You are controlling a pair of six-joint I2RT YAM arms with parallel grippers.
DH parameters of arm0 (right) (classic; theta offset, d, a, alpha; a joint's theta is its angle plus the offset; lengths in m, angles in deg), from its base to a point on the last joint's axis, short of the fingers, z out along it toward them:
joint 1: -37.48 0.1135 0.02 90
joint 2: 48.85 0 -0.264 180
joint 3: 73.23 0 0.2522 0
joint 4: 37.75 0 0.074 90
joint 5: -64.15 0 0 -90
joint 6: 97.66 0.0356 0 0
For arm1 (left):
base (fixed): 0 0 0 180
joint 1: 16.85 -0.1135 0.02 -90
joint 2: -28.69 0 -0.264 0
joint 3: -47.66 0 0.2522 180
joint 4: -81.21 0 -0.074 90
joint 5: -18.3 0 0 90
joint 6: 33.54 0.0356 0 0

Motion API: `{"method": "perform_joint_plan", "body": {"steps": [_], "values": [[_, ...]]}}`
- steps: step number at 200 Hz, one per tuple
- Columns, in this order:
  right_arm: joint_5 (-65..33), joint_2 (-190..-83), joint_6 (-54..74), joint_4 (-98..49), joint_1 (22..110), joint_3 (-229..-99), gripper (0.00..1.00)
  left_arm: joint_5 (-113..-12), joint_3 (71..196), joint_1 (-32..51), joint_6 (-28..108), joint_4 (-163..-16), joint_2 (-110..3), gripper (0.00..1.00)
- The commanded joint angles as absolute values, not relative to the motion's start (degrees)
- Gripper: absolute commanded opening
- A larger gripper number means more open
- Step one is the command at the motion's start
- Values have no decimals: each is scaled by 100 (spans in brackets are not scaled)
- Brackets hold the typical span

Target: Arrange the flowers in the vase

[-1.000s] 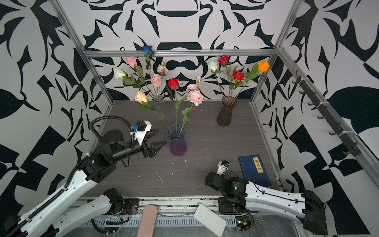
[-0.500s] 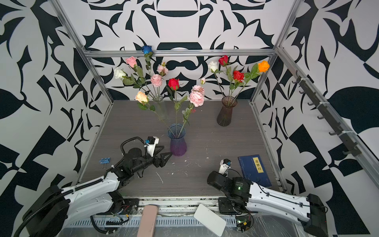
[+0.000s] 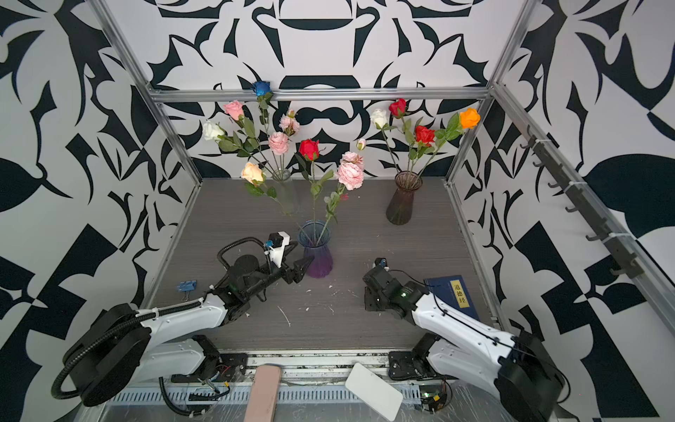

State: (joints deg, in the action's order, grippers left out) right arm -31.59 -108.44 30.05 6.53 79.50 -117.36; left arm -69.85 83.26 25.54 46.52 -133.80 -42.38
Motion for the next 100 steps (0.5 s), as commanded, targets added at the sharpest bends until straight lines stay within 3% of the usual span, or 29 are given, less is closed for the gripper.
{"method": "perform_joint_plan", "body": {"steps": [1, 55, 100], "values": [[-2823, -10963, 2222, 436, 7898, -12185, 53, -7164, 8487, 2569, 4818, -13514, -4384, 84], [-2814, -10736, 2081, 414, 7669, -12123, 54, -6968, 8876, 2569, 4762, -13475, -4974, 84], [-2683, -10738, 1834, 545, 7425, -12175, 54, -7389, 9104, 2569, 4822, -13813, -5480, 84]]}}
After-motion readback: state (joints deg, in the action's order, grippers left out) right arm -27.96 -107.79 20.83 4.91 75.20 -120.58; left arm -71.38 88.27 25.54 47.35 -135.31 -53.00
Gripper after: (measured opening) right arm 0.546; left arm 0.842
